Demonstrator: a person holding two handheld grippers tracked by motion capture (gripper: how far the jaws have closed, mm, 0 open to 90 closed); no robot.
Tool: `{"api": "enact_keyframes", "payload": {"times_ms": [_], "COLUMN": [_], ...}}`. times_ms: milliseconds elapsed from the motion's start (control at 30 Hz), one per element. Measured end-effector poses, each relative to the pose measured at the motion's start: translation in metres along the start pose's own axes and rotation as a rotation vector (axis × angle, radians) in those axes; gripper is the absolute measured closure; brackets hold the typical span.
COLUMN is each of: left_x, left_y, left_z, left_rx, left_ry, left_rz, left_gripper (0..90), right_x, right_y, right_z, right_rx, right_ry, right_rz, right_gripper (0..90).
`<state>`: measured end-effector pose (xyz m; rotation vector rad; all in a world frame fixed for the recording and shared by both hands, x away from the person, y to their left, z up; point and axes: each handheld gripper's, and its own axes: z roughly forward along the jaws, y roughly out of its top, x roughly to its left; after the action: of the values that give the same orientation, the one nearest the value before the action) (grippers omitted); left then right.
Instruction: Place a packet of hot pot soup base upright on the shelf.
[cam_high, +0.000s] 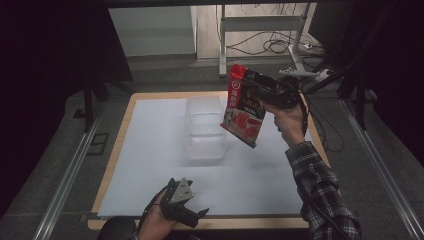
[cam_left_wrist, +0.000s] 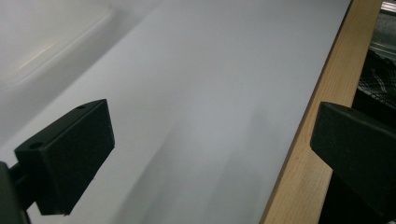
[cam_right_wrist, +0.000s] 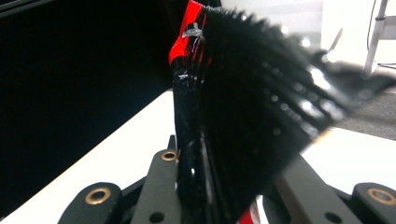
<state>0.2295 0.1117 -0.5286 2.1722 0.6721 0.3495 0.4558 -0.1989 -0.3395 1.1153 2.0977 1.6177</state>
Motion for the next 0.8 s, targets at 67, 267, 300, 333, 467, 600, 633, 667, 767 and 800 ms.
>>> {"api": "enact_keyframes", "payload": {"times_ms": [67,267,300,333,467,600,633,667,767,800], "left_x": [0.000,0.001,0.001,0.001,0.001,0.002,0.002,0.002,0.002,0.002], "left_y": [0.000,0.000,0.000,0.000,0.000,0.000,0.000,0.000,0.000,0.000], "left_z": [0.000,0.000,0.000,0.000,0.000,0.000,0.000,0.000,0.000,0.000], "left_rx": [0.000,0.000,-0.001,-0.001,-0.002,-0.002,-0.002,-0.002,-0.004,-0.004], "left_ry": [-0.001,-0.001,-0.002,-0.002,-0.006,-0.006,-0.007,-0.007,-0.009,-0.010], "left_rz": [0.000,-0.004,-0.004,-0.006,-0.010,-0.013,-0.014,-0.014,-0.015,-0.015], "left_gripper": [0.0,0.0,0.0,0.0,0.0,0.0,0.0,0.0,0.0,0.0], "right_x": [0.000,-0.003,-0.003,-0.004,-0.007,-0.009,-0.009,-0.010,-0.010,-0.010], "right_y": [0.001,0.006,0.007,0.008,0.012,0.015,0.015,0.016,0.017,0.017], "right_z": [0.004,0.017,0.019,0.021,0.031,0.043,0.045,0.049,0.060,0.065], "right_rx": [0.001,-0.005,-0.006,-0.008,-0.013,-0.025,-0.028,-0.030,-0.025,-0.025], "right_ry": [0.006,0.008,0.006,0.005,0.004,0.013,0.015,0.017,0.027,0.030], "right_rz": [0.000,-0.004,-0.002,-0.002,-0.001,-0.004,-0.004,-0.006,-0.006,-0.011], "right_gripper": [75.2,75.2,75.2,75.3,75.8,75.9,75.9,75.9,75.9,75.9]}}
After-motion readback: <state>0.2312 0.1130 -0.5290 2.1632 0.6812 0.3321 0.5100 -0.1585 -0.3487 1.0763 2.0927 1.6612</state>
